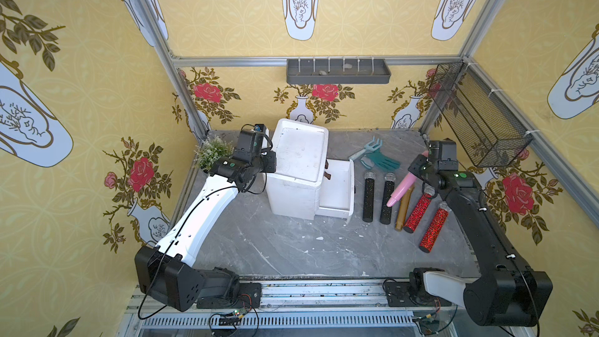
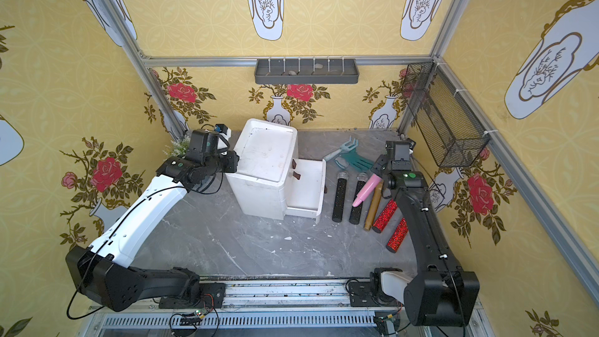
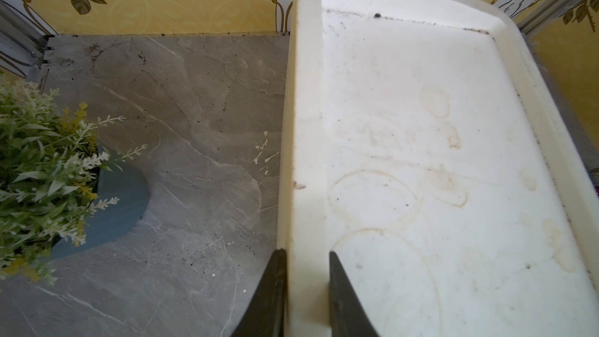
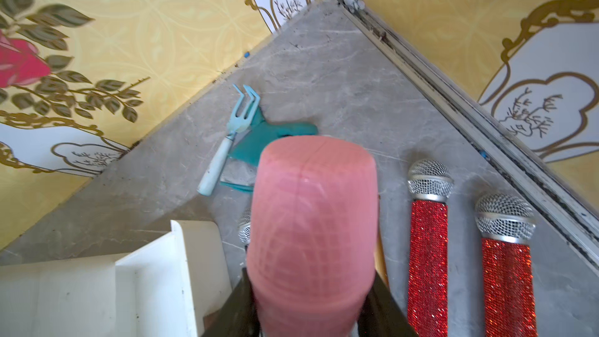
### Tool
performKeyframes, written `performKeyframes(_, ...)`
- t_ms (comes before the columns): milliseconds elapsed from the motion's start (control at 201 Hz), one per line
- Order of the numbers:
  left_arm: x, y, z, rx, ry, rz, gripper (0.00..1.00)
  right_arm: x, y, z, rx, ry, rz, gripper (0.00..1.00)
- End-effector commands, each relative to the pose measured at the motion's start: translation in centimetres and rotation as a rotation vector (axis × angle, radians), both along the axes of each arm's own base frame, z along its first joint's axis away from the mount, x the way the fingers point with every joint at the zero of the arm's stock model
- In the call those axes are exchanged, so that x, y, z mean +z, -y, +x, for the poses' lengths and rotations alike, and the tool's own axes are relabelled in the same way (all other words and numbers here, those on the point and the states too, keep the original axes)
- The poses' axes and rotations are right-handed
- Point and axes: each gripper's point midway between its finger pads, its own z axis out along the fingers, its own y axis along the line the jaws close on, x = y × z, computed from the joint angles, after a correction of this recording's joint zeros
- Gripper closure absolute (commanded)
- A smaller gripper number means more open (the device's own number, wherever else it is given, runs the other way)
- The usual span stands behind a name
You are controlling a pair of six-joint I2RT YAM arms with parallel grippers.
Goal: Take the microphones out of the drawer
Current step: Place the microphone at the center of the board.
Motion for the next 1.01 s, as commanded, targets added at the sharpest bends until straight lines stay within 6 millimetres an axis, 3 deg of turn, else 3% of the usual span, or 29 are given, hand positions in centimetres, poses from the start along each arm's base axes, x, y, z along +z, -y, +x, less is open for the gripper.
performKeyframes(0, -2.3, 0.6, -1.6, -0.034, -0.117, -0.02, 1.0, -2.1, -0.7, -0.7, 0.039, -0.05, 0.047, 0.81)
performKeyframes(582, -2.2, 0.4, -1.8, -0.024, -0.118, -0.019, 1.0, -9.4, -7.8, 4.1, 0.416, -0.201, 0.096, 0.82)
performKeyframes(1001, -2.3, 0.3, -1.8, -0.019, -0.121, -0.013, 1.0, -13.1, -8.2, 5.2, 0.477, -0.299, 0.037, 0.82)
